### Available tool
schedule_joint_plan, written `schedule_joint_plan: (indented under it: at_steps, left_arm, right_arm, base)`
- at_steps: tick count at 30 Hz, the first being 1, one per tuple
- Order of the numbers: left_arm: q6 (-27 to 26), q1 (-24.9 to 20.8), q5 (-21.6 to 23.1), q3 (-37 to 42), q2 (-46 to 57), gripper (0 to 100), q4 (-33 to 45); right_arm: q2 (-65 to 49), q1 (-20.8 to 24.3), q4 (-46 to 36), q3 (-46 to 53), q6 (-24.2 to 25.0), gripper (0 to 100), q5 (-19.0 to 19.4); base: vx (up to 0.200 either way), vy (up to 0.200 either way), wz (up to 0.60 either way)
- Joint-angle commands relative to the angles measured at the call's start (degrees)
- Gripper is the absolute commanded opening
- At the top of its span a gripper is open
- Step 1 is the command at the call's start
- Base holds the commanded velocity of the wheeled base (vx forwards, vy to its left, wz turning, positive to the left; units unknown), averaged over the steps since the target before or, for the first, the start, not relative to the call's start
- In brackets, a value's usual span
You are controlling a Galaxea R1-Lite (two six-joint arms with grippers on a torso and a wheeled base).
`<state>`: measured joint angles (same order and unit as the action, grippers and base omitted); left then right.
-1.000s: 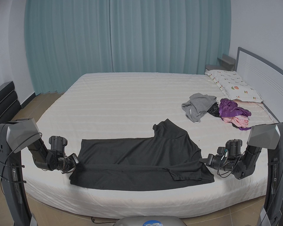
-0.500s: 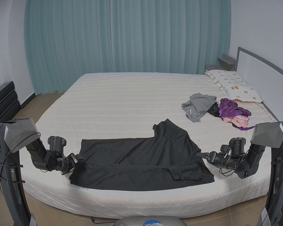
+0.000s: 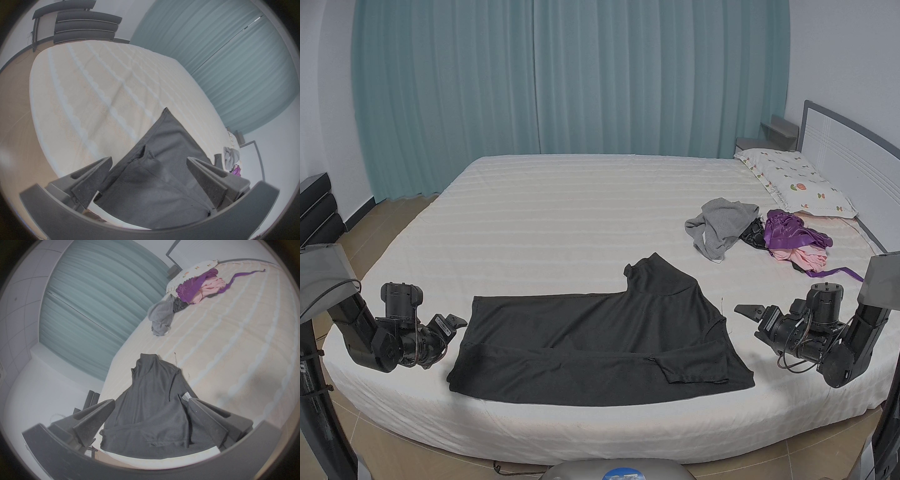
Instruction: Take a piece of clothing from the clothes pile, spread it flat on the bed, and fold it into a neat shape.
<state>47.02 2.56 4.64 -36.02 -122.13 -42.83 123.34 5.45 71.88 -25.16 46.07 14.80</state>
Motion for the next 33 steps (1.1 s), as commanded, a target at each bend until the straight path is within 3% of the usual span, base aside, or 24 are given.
schedule_joint_plan:
  at_steps: [1, 5, 10, 26, 33]
  left_arm:
    - [1.1, -0.2, 2.5, 3.9, 0.9, 100, -4.6]
    - [1.2, 0.0, 2.9, 3.8, 0.0, 100, -4.8]
    - [1.3, 0.6, 5.6, 4.1, -0.4, 100, -4.8]
    - [3.8, 2.3, 5.6, 3.6, -1.1, 100, -4.9]
    - [3.7, 2.4, 5.6, 3.9, -1.0, 100, -4.9]
  right_arm:
    - [2.9, -0.6, 3.0, 0.9, 0.6, 100, -0.4]
    - [4.7, -0.4, 4.8, 1.2, 0.5, 100, -0.4]
    - [4.9, -0.4, 4.9, 1.9, 0.7, 100, -0.2]
    - [5.6, -0.2, 4.9, 2.6, 0.8, 100, -0.2]
    - [5.4, -0.6, 4.9, 2.4, 0.8, 100, -0.2]
  base:
    - [0.2, 0.0, 0.0]
    - [0.2, 0.0, 0.0]
    - [0.0, 0.0, 0.0]
    - [0.0, 0.0, 0.0]
    - [0.0, 0.2, 0.0]
